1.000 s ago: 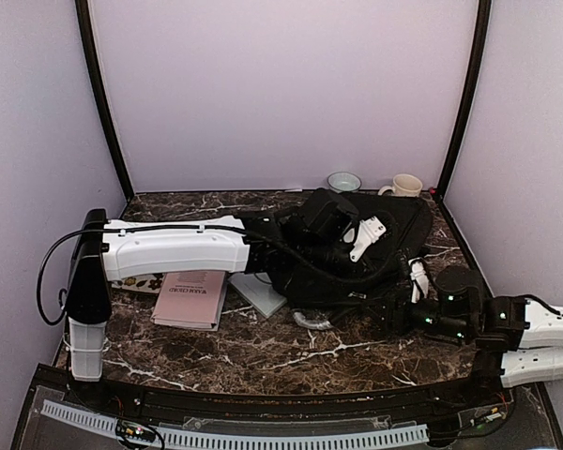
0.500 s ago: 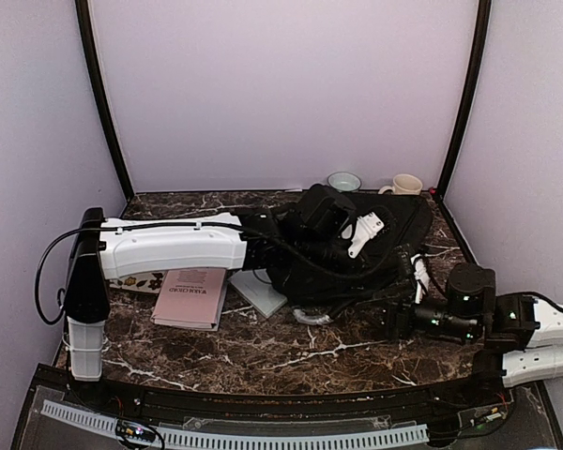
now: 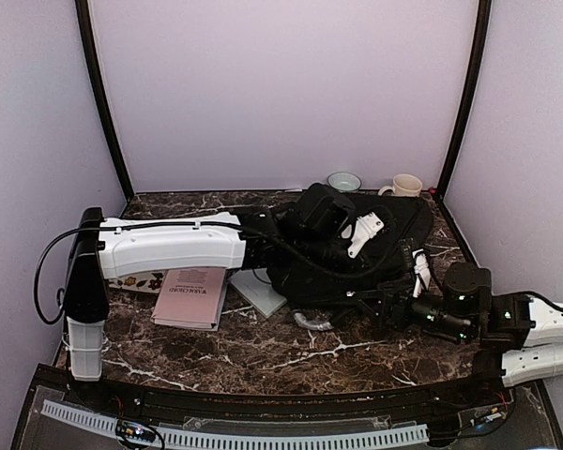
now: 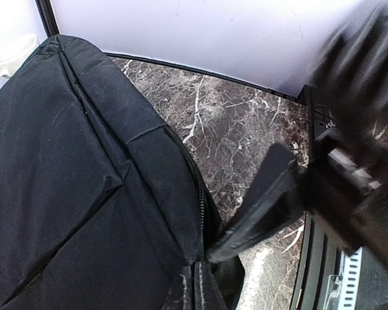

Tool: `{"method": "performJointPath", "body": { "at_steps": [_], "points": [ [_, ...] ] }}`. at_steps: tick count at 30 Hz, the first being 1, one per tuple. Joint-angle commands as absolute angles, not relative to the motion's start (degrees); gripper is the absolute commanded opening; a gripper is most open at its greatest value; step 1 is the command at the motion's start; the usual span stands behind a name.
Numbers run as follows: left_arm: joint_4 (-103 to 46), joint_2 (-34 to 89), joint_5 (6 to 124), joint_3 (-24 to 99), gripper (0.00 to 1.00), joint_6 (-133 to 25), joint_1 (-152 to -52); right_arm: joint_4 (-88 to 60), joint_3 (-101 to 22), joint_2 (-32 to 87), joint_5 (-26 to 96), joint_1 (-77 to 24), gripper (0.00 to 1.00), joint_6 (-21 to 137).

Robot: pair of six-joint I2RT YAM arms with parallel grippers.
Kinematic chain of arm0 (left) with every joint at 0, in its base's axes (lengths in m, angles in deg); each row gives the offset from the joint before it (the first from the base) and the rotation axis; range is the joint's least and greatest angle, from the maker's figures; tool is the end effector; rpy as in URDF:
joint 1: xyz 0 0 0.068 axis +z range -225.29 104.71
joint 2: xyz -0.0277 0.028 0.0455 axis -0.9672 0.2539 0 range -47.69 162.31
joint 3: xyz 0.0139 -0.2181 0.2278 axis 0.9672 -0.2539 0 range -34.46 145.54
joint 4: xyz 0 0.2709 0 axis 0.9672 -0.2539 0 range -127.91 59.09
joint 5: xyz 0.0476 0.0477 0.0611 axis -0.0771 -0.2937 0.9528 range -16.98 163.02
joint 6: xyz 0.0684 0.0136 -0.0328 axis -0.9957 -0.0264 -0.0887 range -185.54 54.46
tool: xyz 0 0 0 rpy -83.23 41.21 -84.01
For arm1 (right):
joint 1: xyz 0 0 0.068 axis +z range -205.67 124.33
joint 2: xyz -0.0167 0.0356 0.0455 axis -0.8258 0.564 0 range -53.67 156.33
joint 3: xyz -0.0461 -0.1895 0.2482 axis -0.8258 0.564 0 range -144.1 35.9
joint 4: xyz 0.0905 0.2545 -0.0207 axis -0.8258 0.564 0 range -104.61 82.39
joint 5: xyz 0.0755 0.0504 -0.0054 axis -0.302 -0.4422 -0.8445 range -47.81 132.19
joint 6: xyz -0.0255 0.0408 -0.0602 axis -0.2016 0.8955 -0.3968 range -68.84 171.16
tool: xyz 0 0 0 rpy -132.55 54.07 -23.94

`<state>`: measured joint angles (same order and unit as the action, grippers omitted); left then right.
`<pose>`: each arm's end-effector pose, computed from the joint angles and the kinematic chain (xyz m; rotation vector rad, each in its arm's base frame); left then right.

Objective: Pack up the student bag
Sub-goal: Adjust the largest pocket of the bag to the student bag.

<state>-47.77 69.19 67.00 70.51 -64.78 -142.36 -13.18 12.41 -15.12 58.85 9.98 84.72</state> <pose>0.2053 -0.5031 0.3274 1.2474 1.7859 -0.8138 0.0881 0.1491 0.2584 -0.3323 1.9239 0.9197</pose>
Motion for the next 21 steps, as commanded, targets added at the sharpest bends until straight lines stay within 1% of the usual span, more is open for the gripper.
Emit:
{"method": "performJointPath", "body": {
  "at_steps": [1,5,9,13,16,18,20,21],
  "points": [
    [-45.6,62.0,64.0,71.1,0.00,-63.8,-142.1,-15.8,11.5,-12.1,65.3,9.7,0.90,85.5],
    [-46.4,60.8,63.4,71.6,0.00,-63.4,-142.1,-16.5,12.5,-11.5,61.9,7.2,0.91,85.1],
    [-46.4,59.7,61.5,71.8,0.00,-62.9,-142.0,-18.7,13.9,-11.0,55.7,5.1,0.96,83.8],
    [-45.8,59.4,58.1,72.0,0.00,-61.5,-142.0,-23.2,13.8,-6.5,51.2,4.2,0.95,82.4],
    [-45.5,59.4,55.3,72.3,0.00,-60.7,-142.1,-27.7,12.9,-2.4,45.6,4.1,0.89,80.4],
    [-45.7,59.3,54.3,72.5,0.00,-60.4,-142.1,-29.5,12.3,-0.1,45.3,4.1,0.85,80.0],
    [-46.1,59.4,52.5,72.9,0.00,-60.3,-142.0,-30.5,11.6,1.9,46.5,4.0,0.73,80.1],
    [-46.4,59.5,52.0,72.9,0.00,-60.3,-142.0,-31.0,11.4,2.7,47.2,4.0,0.65,80.3]
  ]
}}
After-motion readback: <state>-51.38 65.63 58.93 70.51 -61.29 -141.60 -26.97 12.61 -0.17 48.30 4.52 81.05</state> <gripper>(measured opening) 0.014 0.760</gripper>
